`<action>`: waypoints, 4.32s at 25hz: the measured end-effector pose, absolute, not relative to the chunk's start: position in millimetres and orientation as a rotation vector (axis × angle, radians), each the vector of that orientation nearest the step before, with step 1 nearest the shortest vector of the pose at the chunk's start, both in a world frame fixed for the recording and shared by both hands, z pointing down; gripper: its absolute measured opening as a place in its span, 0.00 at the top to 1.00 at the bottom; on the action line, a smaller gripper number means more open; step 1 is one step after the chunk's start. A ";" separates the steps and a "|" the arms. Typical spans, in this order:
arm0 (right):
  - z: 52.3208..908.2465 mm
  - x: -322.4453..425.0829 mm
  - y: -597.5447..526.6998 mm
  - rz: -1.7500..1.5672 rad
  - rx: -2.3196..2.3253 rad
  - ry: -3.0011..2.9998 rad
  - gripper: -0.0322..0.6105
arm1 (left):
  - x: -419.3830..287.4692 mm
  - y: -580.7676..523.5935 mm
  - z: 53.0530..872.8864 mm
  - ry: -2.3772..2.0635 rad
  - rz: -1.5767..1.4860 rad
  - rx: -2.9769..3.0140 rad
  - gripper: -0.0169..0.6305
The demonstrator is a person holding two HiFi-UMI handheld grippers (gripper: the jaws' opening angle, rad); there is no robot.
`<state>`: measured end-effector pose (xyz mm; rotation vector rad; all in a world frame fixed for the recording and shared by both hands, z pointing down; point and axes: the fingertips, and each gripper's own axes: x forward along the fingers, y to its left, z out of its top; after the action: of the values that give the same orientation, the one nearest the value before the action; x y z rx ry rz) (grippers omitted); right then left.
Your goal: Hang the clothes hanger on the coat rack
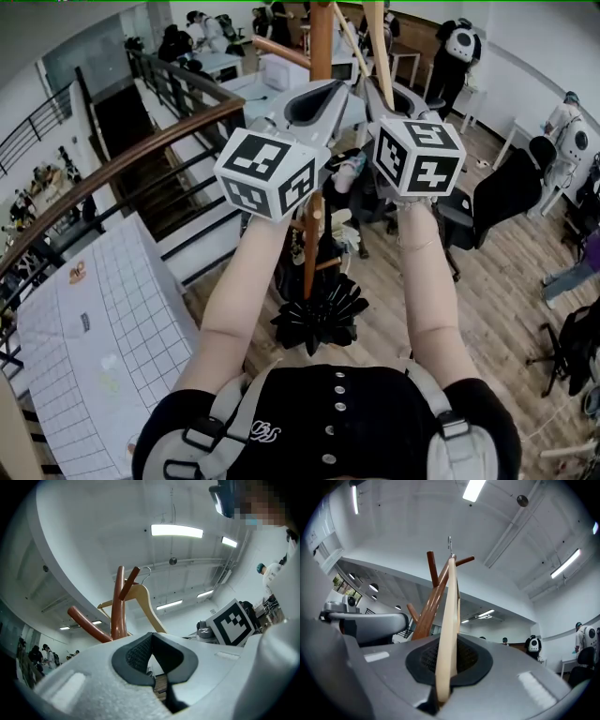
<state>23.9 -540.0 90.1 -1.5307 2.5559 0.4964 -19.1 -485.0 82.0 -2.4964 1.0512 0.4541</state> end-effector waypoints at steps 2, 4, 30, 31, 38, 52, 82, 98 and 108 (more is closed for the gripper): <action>81.4 20.4 -545.0 0.520 -1.531 2.561 0.96 | -20.9 -484.2 72.8 1.045 0.467 -2.482 0.98; 73.6 17.3 -549.4 0.532 -1.527 2.564 0.96 | -22.0 -483.7 64.1 1.039 0.474 -2.467 0.98; 71.3 4.3 -592.9 0.431 -1.518 2.637 0.96 | -33.7 -499.9 61.3 1.041 0.523 -2.506 0.98; 71.7 3.4 -593.0 0.432 -1.519 2.639 0.96 | -33.9 -501.0 62.7 1.042 0.522 -2.510 0.98; 72.1 2.6 -594.6 0.451 -1.543 2.648 0.96 | -33.9 -505.8 71.1 1.049 0.524 -2.531 0.98; 68.5 2.2 -562.6 0.499 -1.479 2.614 0.84 | -33.1 -498.7 84.4 1.035 0.548 -2.557 0.98; 126.7 24.5 -433.2 0.415 -1.416 2.544 0.77 | -10.9 -424.9 140.9 1.041 0.472 -2.648 0.98; 177.9 15.1 -372.7 0.510 -1.436 2.589 0.95 | -17.4 -393.5 196.7 1.072 0.467 -2.724 0.98; 230.2 14.3 -380.2 0.381 -1.403 2.706 0.95 | -14.3 -384.7 220.3 1.098 0.377 -2.698 0.98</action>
<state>14.3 -380.2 230.2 -1.4032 2.7058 0.3808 -14.3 -384.7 220.3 -2.6978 1.0975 0.3774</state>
